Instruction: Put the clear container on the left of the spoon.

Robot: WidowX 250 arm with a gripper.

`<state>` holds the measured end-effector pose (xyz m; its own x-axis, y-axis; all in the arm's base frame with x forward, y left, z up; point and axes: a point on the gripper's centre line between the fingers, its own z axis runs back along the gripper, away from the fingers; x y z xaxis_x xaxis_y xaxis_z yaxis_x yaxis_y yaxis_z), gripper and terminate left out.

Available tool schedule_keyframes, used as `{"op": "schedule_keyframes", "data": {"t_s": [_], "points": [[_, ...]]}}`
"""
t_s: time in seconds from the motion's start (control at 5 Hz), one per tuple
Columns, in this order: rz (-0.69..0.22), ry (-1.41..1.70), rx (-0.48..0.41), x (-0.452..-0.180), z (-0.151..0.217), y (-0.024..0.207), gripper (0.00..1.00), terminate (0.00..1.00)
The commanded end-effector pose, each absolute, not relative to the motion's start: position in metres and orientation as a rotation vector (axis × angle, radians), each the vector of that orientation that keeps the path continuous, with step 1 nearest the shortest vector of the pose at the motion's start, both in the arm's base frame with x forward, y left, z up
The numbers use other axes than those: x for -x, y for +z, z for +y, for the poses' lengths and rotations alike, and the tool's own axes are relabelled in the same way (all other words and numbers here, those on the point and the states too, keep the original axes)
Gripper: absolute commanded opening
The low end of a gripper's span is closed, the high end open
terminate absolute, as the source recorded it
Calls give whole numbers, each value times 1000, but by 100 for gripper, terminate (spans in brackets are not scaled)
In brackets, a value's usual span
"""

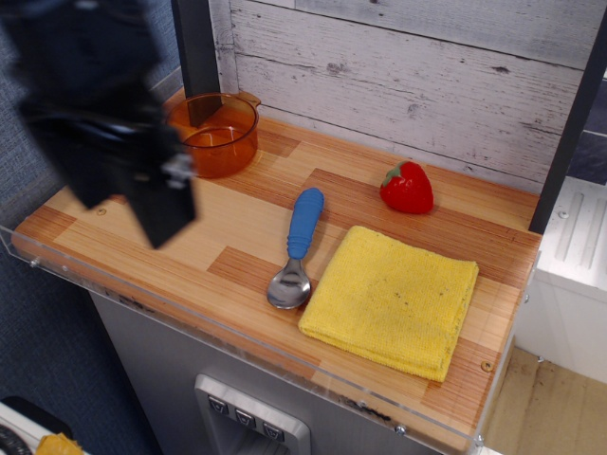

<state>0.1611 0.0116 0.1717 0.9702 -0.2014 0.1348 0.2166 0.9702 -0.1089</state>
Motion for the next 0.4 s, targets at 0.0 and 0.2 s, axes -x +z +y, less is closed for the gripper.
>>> {"op": "schedule_keyframes", "data": {"t_s": [0.0, 0.2], "points": [[-165, -309, 119, -178, -20, 192, 100, 0], [-165, -309, 119, -178, -20, 192, 100, 100]]}}
